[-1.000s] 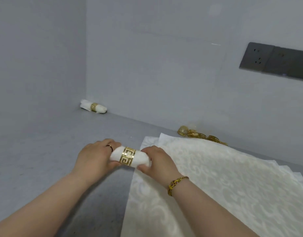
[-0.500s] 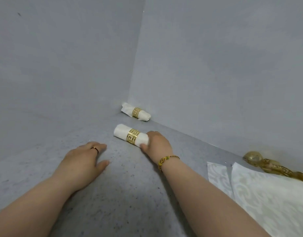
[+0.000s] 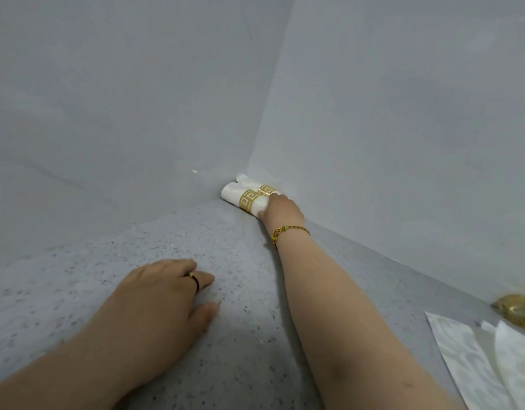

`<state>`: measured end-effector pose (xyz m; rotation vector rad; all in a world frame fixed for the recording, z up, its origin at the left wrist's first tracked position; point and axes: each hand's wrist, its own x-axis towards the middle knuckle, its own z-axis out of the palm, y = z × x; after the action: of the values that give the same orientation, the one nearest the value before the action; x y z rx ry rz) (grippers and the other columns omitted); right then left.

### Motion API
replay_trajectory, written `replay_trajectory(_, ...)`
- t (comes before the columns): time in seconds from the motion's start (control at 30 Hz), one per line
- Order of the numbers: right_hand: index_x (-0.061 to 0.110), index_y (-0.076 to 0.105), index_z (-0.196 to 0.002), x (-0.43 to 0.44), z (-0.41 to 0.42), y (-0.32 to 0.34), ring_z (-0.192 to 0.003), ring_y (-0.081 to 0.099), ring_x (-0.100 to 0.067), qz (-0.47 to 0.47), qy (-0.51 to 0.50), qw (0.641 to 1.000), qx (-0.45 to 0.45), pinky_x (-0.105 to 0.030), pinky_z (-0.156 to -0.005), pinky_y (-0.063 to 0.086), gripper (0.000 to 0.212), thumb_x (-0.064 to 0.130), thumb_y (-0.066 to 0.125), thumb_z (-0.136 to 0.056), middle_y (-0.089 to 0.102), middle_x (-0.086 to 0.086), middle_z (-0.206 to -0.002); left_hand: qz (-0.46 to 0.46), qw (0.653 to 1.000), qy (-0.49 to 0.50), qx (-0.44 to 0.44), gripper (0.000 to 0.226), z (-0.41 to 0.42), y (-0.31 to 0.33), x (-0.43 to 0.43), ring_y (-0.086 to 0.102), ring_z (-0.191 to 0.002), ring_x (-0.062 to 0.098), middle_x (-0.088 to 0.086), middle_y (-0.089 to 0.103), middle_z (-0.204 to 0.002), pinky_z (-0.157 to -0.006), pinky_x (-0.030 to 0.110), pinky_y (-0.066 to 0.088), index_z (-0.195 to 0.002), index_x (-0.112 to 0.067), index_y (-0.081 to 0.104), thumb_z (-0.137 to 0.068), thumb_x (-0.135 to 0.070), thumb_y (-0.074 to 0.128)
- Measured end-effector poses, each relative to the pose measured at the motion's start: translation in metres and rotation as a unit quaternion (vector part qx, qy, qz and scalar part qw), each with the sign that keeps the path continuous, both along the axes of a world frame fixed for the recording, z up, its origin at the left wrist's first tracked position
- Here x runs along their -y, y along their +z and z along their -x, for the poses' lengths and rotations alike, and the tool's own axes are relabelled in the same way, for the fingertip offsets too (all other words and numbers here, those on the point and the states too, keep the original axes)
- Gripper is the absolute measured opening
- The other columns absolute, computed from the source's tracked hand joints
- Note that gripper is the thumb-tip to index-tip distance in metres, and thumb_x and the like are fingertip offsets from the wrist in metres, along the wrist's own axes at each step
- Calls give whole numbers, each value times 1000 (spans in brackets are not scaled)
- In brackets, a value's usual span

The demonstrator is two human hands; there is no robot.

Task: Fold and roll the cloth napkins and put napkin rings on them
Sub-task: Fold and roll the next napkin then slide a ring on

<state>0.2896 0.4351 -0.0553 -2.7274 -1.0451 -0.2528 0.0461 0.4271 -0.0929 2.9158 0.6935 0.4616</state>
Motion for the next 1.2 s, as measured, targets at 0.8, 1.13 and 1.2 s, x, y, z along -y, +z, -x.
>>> replay_trajectory(0.8, 10, 39, -136, 28, 22, 3, -139, 17, -23, 179, 176, 963, 98, -34, -116, 10, 44, 6, 38, -92, 30, -3, -148, 24, 1000, 1, 2, 48, 2, 3, 2, 16, -139, 5, -15, 16, -151, -114, 24, 11, -141, -39, 21, -95, -51, 25)
replay_trajectory(1.13, 5, 48, -130, 225, 106, 46, -129, 36, -26, 187, 160, 969, 22, -31, -107, 24, 38, 10, 40, -93, 46, -10, -137, 122, 983, -80, 112, 30, 1, 12, 62, 47, -119, 3, -17, 51, -129, -98, 15, 32, -123, -34, 51, -96, -35, 37)
replay_trajectory(1.2, 7, 47, -130, 280, 128, 51, -129, 36, -23, 155, 108, 982, -2, -30, -106, 27, 38, 15, 40, -94, 45, -8, -139, 171, 971, -122, 115, 19, 7, 17, 90, 49, -113, 2, -19, 55, -118, -91, 13, 33, -105, -44, 53, -95, -32, 42)
